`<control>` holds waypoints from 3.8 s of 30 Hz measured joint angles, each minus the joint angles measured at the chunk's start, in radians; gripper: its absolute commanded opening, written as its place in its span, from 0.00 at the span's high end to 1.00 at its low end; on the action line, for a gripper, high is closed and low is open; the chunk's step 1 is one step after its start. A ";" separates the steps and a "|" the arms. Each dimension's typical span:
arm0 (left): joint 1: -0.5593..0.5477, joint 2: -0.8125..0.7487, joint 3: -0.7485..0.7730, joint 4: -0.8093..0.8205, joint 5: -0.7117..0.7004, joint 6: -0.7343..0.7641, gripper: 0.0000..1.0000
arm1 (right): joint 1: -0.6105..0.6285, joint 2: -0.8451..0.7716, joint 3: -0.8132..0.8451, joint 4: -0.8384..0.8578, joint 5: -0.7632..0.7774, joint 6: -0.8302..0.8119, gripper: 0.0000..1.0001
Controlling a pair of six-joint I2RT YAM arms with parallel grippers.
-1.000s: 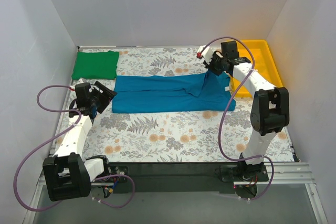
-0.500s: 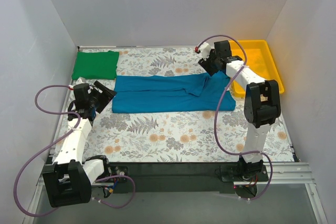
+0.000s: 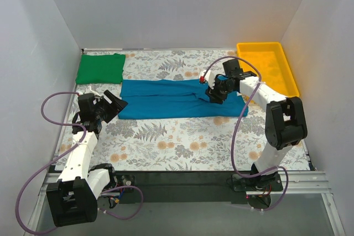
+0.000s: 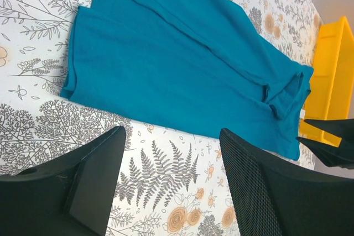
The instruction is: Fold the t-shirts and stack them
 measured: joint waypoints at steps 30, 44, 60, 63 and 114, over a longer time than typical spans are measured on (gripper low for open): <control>0.000 0.001 -0.005 0.001 0.060 0.016 0.32 | 0.167 0.211 0.095 0.039 0.403 0.019 0.67; 0.000 0.005 -0.005 0.008 0.075 0.016 0.32 | 0.197 0.241 0.204 0.040 0.443 0.010 0.82; 0.000 0.016 -0.005 0.008 0.075 0.016 0.33 | 0.262 0.372 0.342 0.114 0.658 0.090 0.35; 0.000 0.012 -0.005 0.007 0.069 0.022 0.33 | 0.257 0.286 0.283 0.108 0.561 0.089 0.35; 0.000 -0.174 0.030 -0.081 -0.153 0.167 0.24 | 0.731 0.163 0.101 0.153 0.373 -0.034 0.36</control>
